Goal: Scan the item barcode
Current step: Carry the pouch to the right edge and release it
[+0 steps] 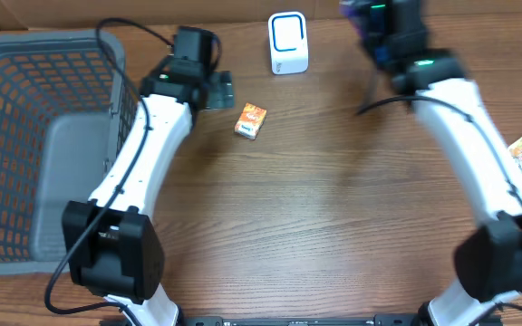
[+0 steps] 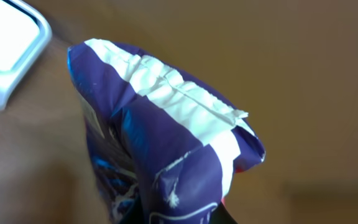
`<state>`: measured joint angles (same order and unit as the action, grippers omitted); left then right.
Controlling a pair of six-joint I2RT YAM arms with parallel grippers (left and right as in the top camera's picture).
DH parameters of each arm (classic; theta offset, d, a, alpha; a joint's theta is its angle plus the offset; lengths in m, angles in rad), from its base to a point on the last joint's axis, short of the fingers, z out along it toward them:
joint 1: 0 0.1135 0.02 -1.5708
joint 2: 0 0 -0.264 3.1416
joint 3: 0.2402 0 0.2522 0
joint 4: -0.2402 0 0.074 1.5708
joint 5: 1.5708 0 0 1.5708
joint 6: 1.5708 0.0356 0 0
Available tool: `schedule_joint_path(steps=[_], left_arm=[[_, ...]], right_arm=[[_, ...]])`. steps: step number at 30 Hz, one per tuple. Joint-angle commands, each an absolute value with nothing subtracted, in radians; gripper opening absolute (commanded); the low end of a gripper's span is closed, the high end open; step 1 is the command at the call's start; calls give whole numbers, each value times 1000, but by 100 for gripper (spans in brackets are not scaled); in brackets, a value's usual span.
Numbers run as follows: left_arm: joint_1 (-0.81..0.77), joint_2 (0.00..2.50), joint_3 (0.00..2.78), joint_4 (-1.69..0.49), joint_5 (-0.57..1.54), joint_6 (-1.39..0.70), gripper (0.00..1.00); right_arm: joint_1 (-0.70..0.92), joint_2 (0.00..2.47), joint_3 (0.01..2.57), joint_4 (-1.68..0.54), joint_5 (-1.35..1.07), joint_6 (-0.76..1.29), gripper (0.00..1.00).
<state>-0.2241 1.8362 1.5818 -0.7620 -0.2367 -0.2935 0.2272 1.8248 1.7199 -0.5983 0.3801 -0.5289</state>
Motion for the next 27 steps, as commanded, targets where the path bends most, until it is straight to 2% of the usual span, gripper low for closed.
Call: schedule_joint_path(steps=[1,6,9,11,12,13,14,17,19,23,27], left_arm=[[-334,1814,1606,-759,-244,-328,100],[-442,1814,1606,-759,-244,-305,100],[-475,1814,1606,-760,-245,-284,100],[-478,1814,1606,-770,-243,-286,100],[-478,1814,1606,-777,-236,-305,100],[-474,1814,1606,-788,-220,-319,100],[-470,1811,1609,-805,-184,-317,100],[-438,1803,1654,-931,-108,-235,100],[-425,1787,1703,-1002,-116,-200,100],[-418,1718,1827,-1110,-188,-191,100],[-419,1613,1924,-1152,-222,-190,100]], right_arm=[[23,1785,1721,-749,306,-70,4],[-292,1810,1720,-927,56,44,4],[-463,1829,1720,-953,-25,62,24],[-547,1838,1720,-955,-48,89,26],[-591,1840,1720,-955,-87,102,38],[-618,1840,1720,-956,-124,102,76],[-647,1840,1720,-956,-170,101,100],[-691,1830,1737,-968,-357,87,100],[-665,1808,1742,-972,-487,39,100],[-540,1765,1742,-979,-856,17,100],[-347,1779,1704,-1000,-904,-18,100]])
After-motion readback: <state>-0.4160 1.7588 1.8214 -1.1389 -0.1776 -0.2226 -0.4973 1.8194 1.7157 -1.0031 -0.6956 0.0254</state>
